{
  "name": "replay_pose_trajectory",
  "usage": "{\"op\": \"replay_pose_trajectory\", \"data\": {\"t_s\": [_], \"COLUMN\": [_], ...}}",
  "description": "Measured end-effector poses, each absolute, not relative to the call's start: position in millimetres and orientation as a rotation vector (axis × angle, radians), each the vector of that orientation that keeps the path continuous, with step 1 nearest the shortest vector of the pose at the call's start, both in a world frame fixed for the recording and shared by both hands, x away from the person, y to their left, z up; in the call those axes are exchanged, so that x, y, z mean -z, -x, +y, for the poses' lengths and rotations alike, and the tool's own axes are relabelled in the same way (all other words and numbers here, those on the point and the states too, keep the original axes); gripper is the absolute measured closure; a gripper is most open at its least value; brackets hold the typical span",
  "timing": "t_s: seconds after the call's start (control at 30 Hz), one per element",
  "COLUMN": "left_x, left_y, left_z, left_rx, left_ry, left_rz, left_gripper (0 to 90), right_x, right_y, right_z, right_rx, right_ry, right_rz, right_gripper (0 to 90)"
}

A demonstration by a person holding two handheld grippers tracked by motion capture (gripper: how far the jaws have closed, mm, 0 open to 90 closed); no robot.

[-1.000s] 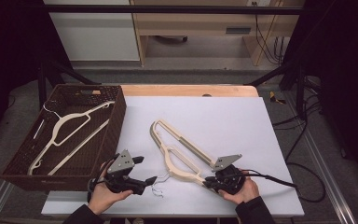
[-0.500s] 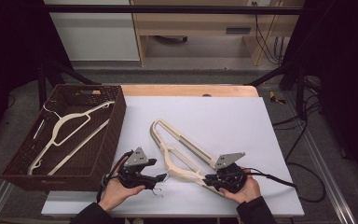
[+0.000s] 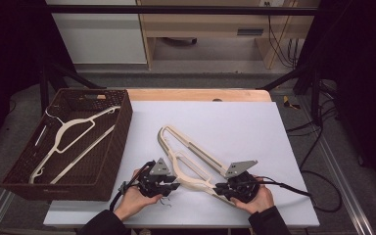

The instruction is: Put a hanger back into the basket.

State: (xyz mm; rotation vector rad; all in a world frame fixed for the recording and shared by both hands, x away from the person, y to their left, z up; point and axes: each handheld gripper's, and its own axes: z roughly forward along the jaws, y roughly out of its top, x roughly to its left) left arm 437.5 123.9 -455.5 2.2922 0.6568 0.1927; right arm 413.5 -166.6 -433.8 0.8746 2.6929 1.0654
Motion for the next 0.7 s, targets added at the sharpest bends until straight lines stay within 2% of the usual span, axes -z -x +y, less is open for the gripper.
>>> {"op": "replay_pose_trajectory", "data": {"t_s": [0.13, 0.4, 0.7], "left_x": [455.6, 451.9, 430.3], "left_y": [-437.7, -435.5, -427.9], "left_z": [124.1, 124.0, 118.3], "left_rx": [-0.201, -0.233, -0.342], "left_ry": [-2.300, -2.299, -2.314], "left_rz": [0.678, 0.685, 0.657], "left_gripper": [83.2, 85.2, 87.4], "right_x": [433.8, 434.8, 439.2], "right_y": [-413.6, -413.2, -412.5], "right_z": [-166.9, -166.4, -164.3], "right_rx": [-1.052, -1.060, -1.030], "right_ry": [-0.862, -0.854, -0.823], "right_rz": [2.701, 2.700, 2.721], "right_gripper": [79.9, 79.7, 79.5]}}
